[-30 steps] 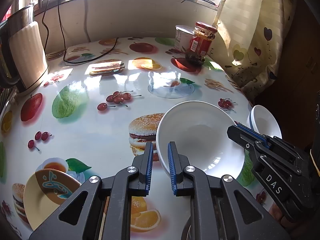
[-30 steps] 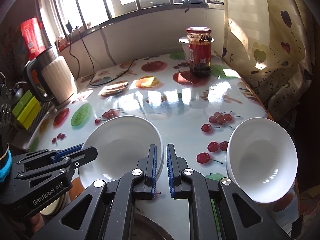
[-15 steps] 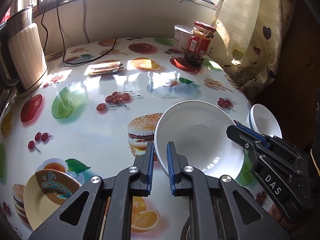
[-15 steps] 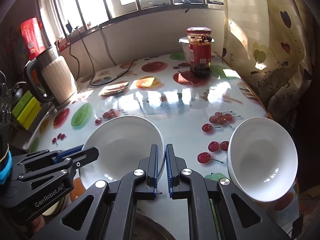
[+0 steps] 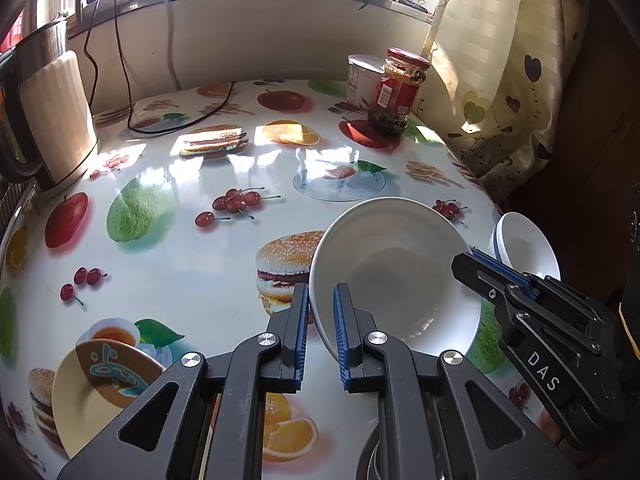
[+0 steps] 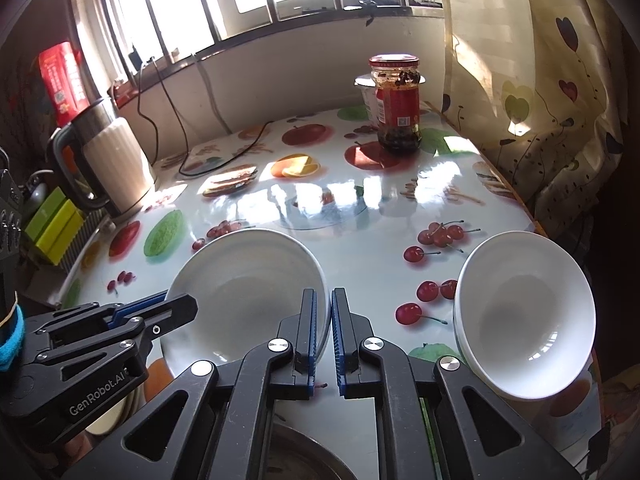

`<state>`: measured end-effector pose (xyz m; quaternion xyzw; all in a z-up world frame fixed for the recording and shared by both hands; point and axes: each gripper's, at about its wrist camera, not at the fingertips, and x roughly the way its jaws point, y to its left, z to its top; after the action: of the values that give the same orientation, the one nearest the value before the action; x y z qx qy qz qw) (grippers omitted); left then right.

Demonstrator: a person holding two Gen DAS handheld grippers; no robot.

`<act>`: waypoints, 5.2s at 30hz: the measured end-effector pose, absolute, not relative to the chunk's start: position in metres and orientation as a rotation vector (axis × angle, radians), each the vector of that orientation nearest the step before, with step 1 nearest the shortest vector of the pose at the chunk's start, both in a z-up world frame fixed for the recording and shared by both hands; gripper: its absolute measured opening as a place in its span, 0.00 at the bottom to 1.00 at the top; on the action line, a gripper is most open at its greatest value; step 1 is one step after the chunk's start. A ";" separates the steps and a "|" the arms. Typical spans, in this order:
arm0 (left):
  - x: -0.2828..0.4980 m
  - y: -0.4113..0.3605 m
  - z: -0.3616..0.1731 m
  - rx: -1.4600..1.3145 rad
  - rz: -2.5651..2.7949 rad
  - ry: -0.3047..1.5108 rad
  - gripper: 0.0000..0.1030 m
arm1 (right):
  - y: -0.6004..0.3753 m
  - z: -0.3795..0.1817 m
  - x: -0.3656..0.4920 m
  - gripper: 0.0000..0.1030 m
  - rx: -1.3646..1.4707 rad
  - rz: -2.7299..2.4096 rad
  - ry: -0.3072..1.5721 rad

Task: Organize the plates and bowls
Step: 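Lift and carry the bowl in the left gripper while the right gripper carries its bowl, then lower both white bowls onto the bowl stack and open both grippers, then move both open grippers toward the remaining white bowls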

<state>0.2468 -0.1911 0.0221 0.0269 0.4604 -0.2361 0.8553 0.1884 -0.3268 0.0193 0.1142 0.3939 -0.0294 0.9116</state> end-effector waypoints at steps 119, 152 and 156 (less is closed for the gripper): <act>0.137 -0.174 0.020 0.064 -0.583 1.023 0.13 | -0.310 0.015 0.048 0.11 0.352 -0.141 0.799; 0.149 -0.194 0.048 0.062 -0.636 0.956 0.34 | -0.327 0.036 0.051 0.39 0.375 -0.154 0.748; 0.151 -0.205 0.054 0.073 -0.656 0.943 0.34 | -0.335 0.043 0.050 0.41 0.367 -0.177 0.734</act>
<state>0.1511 -0.2049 0.0540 0.0344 0.4459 -0.3100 0.8390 0.0500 -0.3351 0.0431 0.1780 0.3564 -0.0859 0.9132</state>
